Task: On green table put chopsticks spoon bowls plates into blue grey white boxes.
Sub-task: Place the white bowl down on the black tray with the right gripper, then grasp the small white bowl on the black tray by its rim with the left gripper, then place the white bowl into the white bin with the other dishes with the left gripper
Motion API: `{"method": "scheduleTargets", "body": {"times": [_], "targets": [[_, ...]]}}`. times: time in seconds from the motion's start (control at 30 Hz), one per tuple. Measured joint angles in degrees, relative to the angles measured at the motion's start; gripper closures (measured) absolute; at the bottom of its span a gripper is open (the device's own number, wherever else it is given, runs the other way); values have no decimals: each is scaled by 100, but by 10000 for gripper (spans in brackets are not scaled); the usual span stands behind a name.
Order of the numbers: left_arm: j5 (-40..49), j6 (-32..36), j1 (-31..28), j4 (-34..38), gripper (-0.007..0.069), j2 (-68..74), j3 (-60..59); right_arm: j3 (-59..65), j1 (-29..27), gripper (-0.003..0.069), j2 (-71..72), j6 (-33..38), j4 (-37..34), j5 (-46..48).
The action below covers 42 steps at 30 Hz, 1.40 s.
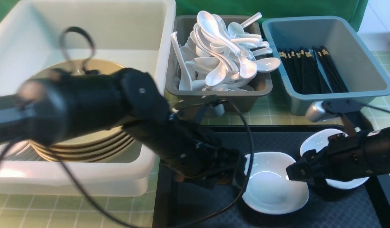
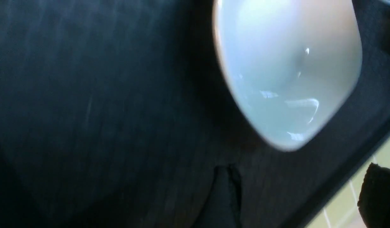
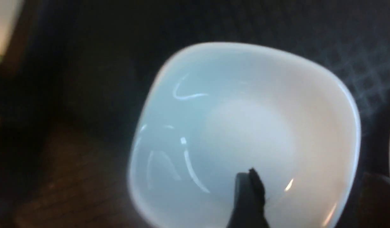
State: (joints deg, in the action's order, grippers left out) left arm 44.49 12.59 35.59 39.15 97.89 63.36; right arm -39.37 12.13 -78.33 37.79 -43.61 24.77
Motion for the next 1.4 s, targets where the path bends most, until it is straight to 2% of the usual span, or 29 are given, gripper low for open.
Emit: {"method": "scheduleTargets", "body": {"times": [0.37, 0.47, 0.57, 0.63, 0.67, 0.7, 0.8, 1.0, 1.03, 1.07, 1.17, 1.23, 1.27, 1.3, 1.4], "targets": [[-87, -25, 0, 80, 140, 1418, 1024, 0, 0, 205, 2050, -50, 89, 777], [-81, -25, 0, 117, 167, 1675, 1190, 0, 0, 205, 2511, -57, 104, 832], [-40, 15, 0, 233, 327, 1837, 1308, 0, 0, 205, 3061, -57, 193, 915], [-21, 15, -11, 249, 460, 1863, 1313, 7, 0, 208, 3305, -46, 274, 968], [-14, 15, -10, 249, 474, 1863, 1313, 7, 0, 210, 3353, -40, 283, 985], [8, 15, -39, 254, 554, 1863, 1313, 12, 0, 219, 3494, -34, 328, 1033], [86, 72, -96, 262, 610, 1815, 1313, 12, 0, 249, 3760, -34, 388, 1143], [333, 317, -468, 232, 609, 744, 1313, 12, 0, 346, 4246, -23, 639, 1415], [492, 323, -727, 232, 609, 221, 1313, 12, 0, 392, 4315, -23, 650, 1415], [551, 328, -811, 232, 609, 152, 1313, 12, 0, 392, 4321, -23, 650, 1415], [1175, 327, -1857, 145, 609, -1072, 1313, 12, 0, 501, 4343, 39, 662, 1433], [1671, 304, -3096, -58, 609, -1903, 1260, 18, 0, 591, 4337, 286, 669, 1482], [1671, 298, -3214, -58, 609, -1903, 1249, 18, 0, 596, 4337, 310, 676, 1482], [1809, 235, -4059, -212, 609, -2398, 1133, 18, 0, 619, 4327, 483, 727, 1461], [1654, -56, -5700, -527, 609, -3157, 637, 45, 0, 634, 4326, 628, 926, 1241]]}}
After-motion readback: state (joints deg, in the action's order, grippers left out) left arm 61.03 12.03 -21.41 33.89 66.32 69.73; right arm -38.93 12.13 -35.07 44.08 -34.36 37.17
